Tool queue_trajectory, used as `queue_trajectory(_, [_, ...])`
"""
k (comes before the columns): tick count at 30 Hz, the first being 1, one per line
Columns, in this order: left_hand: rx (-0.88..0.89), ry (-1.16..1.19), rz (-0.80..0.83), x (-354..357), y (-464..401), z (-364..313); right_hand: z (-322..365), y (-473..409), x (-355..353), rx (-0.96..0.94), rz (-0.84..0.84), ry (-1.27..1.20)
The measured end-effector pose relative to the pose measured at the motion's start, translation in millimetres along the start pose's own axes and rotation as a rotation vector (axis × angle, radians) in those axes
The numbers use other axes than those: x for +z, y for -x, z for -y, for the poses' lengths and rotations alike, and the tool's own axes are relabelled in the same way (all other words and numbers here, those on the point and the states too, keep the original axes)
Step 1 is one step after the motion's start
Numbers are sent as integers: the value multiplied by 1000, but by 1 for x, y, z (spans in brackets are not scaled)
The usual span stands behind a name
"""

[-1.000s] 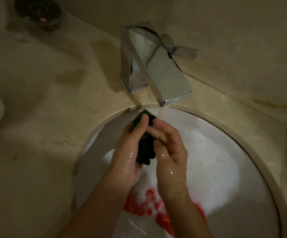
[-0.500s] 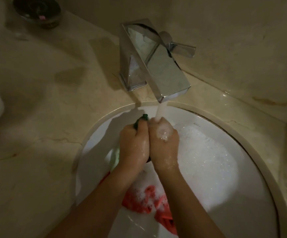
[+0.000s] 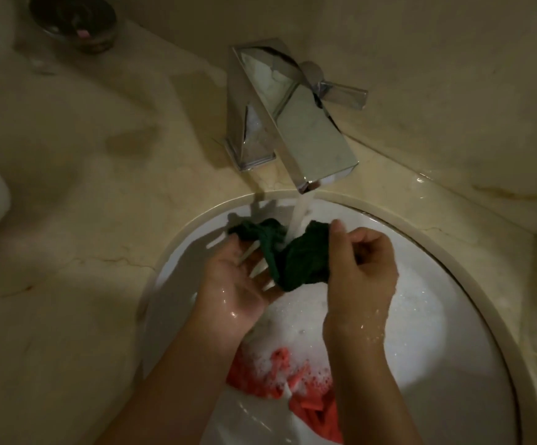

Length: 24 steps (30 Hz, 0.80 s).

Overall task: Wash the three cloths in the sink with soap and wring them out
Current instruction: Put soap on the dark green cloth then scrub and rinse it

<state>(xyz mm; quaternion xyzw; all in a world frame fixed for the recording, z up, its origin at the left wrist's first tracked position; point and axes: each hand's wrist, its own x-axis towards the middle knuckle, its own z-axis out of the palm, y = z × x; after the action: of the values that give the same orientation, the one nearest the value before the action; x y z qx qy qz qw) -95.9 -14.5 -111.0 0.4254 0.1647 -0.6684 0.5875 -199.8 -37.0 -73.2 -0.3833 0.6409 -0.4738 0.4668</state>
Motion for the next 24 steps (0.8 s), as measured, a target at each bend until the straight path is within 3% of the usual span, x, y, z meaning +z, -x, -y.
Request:
queue_trajectory(2, [-24,64,65,2,6,-2,8,15,-4,-61,269,113])
queue_trajectory(5, [-15,-23,109,1,9,4,25,20,-13,-41,768,172])
queue_trajectory(6, [-29,-41,117,2,9,6,27,16,-14,-48,763,130])
queue_trajectory(9, [17,-194,81,3,8,13,8,-9,-7,-3,325,-25])
queue_trajectory(10, [49,-245,79,3,8,15,0,-15,0,-12,282,32])
queue_trajectory(13, [166,-309,50,14,14,25,-25,-11,15,-5,452,349])
queue_trajectory(17, [440,-656,-162,24,0,36,-41,-6,25,12,327,219])
queue_trajectory(21, [613,-994,-171,17,-5,23,-42,-15,27,-58,318,391])
queue_trajectory(24, [695,-1074,-162,16,-8,18,-43,-19,30,-144,329,380])
